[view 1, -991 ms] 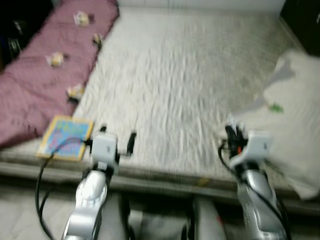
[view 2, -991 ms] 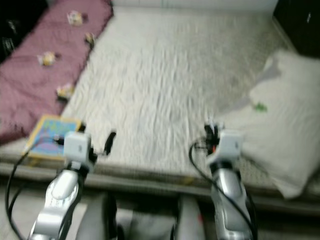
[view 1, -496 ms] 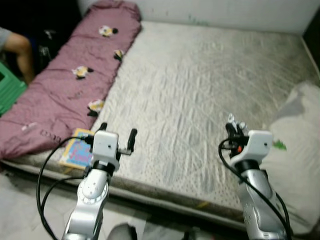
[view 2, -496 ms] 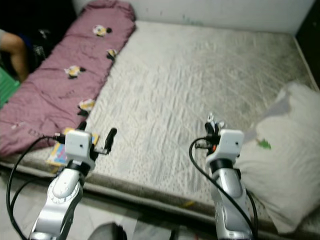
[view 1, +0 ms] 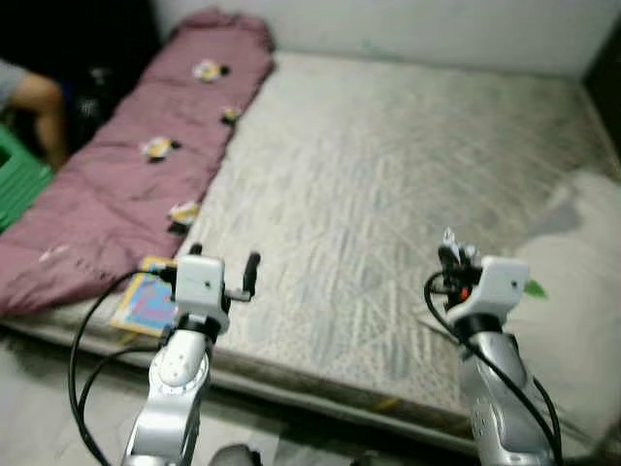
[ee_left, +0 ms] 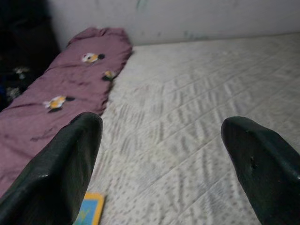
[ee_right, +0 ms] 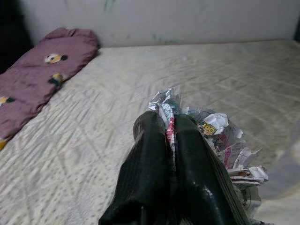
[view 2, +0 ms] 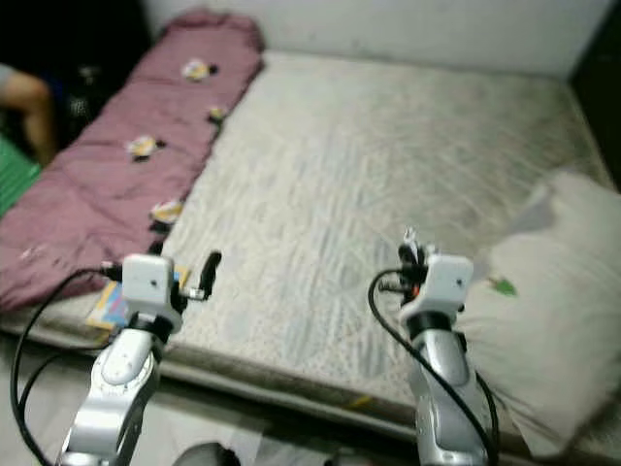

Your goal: Clean up the room

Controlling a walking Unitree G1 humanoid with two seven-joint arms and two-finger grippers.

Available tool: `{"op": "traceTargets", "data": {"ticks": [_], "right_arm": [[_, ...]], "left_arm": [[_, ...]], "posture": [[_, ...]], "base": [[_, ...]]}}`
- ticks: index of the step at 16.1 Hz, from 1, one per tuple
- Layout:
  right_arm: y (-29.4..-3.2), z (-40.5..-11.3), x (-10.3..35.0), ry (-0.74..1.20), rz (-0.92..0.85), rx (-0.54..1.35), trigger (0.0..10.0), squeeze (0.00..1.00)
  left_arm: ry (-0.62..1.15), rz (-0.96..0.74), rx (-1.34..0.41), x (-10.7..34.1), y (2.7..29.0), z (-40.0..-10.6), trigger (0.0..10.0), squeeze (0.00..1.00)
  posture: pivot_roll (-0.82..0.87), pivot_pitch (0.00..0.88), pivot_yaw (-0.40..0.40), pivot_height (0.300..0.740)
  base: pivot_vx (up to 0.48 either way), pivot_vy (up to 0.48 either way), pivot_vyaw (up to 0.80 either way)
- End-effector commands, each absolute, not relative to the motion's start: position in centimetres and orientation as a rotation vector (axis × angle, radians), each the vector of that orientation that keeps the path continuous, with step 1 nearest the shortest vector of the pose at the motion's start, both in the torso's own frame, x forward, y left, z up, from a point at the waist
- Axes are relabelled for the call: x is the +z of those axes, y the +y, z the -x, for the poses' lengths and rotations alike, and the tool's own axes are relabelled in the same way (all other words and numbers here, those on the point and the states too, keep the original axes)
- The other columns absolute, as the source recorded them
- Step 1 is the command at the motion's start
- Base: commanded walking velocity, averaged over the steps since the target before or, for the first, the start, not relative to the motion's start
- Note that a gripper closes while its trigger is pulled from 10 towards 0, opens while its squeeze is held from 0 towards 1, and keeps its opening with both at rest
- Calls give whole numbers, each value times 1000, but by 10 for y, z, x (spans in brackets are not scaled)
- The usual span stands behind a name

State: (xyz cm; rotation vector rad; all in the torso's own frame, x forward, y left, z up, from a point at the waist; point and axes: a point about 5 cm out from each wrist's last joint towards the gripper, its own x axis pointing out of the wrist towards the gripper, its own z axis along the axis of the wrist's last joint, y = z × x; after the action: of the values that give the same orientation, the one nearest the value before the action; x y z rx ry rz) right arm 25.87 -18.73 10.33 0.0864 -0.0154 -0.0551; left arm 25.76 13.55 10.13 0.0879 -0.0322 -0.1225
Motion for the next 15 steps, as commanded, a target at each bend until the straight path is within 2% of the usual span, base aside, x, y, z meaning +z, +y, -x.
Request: {"op": "traceTargets", "data": {"ticks": [1, 3, 5, 10, 13, 15], "right_arm": [[-190, -258, 103, -10, -84, -61, 10000, 0], [-190, -258, 105, -16, -81, -64, 10000, 0], [-191, -257, 104, -13, -82, -67, 10000, 0], [-193, -256, 104, -8, -75, -69, 10000, 0], [-193, -255, 103, -4, -74, -68, 10000, 0], [-193, -255, 103, -2, -74, -67, 10000, 0]], "left_arm": [[-14, -79, -127, 100, 136, -258, 10000, 0], [-10, -70, -140, 100, 134, -259, 10000, 0], [-8, -66, -143, 99, 133, -258, 10000, 0], [-8, -64, -149, 100, 133, -259, 10000, 0], [-9, -64, -151, 100, 132, -259, 10000, 0], [-8, -65, -150, 100, 132, -260, 10000, 0]], "posture": [[-42, 94, 35, 740], [-43, 95, 35, 740], [-46, 98, 34, 740], [-49, 101, 32, 740], [-51, 103, 31, 740], [-52, 104, 32, 740]], "base": [[0, 0, -800], [0, 0, -728], [0, 0, -216], [0, 295, 0], [0, 307, -419], [0, 307, 0]]}}
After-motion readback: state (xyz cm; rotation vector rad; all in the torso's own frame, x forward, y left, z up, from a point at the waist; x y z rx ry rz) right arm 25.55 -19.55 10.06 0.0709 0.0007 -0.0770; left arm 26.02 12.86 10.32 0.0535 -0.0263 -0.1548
